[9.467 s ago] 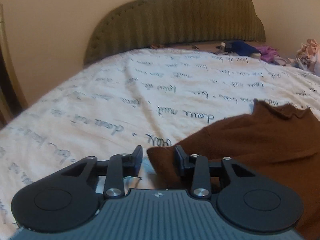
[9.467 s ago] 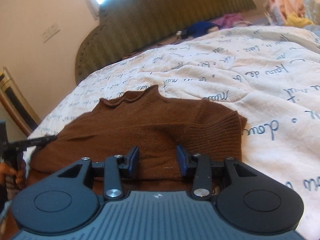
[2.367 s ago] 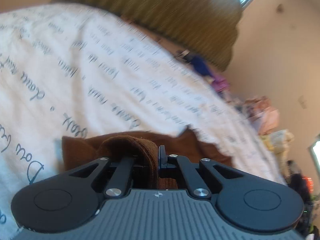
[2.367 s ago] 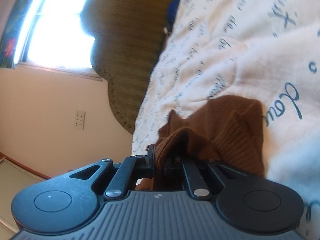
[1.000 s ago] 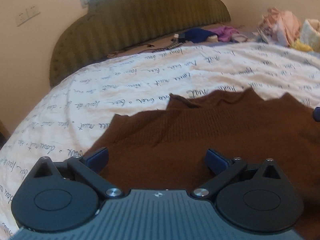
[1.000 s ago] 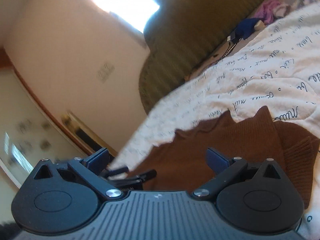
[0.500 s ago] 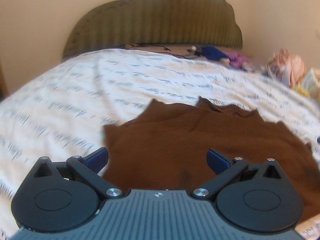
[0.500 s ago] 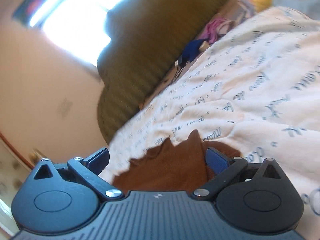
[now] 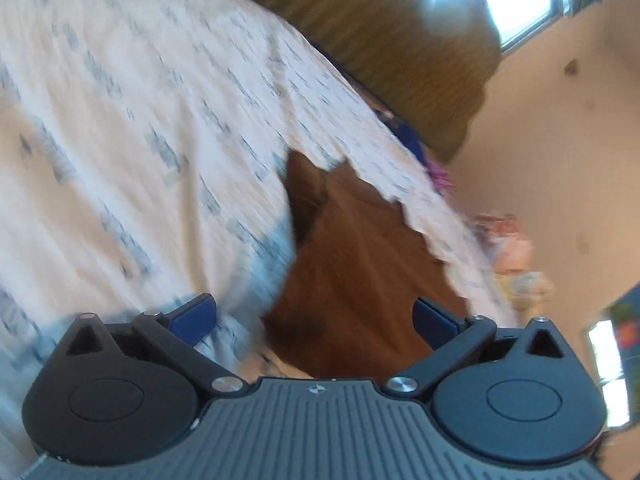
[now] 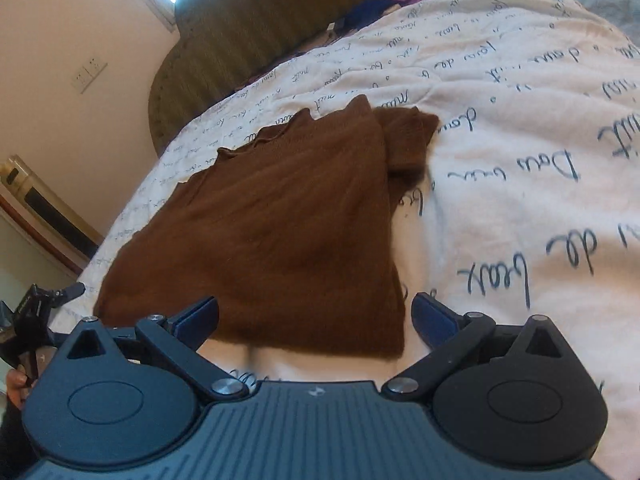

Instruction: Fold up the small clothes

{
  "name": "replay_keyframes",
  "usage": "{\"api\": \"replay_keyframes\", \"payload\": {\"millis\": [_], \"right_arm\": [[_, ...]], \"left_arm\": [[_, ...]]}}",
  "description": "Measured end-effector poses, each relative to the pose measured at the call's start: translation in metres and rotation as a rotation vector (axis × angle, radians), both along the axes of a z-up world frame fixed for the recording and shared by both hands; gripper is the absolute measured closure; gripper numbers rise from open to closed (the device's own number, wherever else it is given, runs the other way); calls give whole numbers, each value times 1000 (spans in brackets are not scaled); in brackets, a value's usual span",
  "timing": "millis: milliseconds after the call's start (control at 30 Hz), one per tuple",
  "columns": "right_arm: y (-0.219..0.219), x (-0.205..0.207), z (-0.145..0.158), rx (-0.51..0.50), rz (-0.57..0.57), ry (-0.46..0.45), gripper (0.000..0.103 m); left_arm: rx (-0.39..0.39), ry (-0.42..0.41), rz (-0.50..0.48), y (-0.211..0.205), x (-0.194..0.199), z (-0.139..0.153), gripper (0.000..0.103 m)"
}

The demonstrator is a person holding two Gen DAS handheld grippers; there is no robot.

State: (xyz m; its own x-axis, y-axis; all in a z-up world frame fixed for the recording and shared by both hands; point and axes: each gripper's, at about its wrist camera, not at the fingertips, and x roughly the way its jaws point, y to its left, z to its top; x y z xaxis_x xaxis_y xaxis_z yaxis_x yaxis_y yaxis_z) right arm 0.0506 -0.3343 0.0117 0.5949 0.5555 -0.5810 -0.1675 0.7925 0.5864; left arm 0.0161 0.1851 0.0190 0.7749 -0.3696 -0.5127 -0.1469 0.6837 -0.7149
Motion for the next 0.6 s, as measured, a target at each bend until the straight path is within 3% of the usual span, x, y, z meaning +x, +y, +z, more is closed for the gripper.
{"api": "replay_keyframes", "payload": {"millis": [67, 133, 200, 267, 367, 433, 533, 600], "right_arm": [[-9, -12, -6, 123, -43, 31, 0], [-18, -19, -17, 314, -72, 80, 0], [-14, -20, -25, 411, -72, 103, 0], [-4, -13, -22, 364, -103, 113, 0], [-2, -4, -21, 382, -206, 122, 0], [-5, -3, -23, 415, -258, 129, 0], [-4, -4, -23, 407, -238, 127, 0], [-1, -1, -23, 384, -212, 117, 0]], "left_arm": [[-153, -9, -28, 4, -3, -8, 1], [-266, 3, -45, 6, 1, -16, 1], [-275, 2, -26, 4, 7, -17, 1], [-268, 8, -35, 2, 15, -14, 1], [-191, 67, -6, 5, 28, -13, 4], [-138, 62, -17, 12, 28, -4, 3], [153, 41, -78, 23, 27, 24, 1], [168, 21, -145, 47, 25, 35, 1]]}}
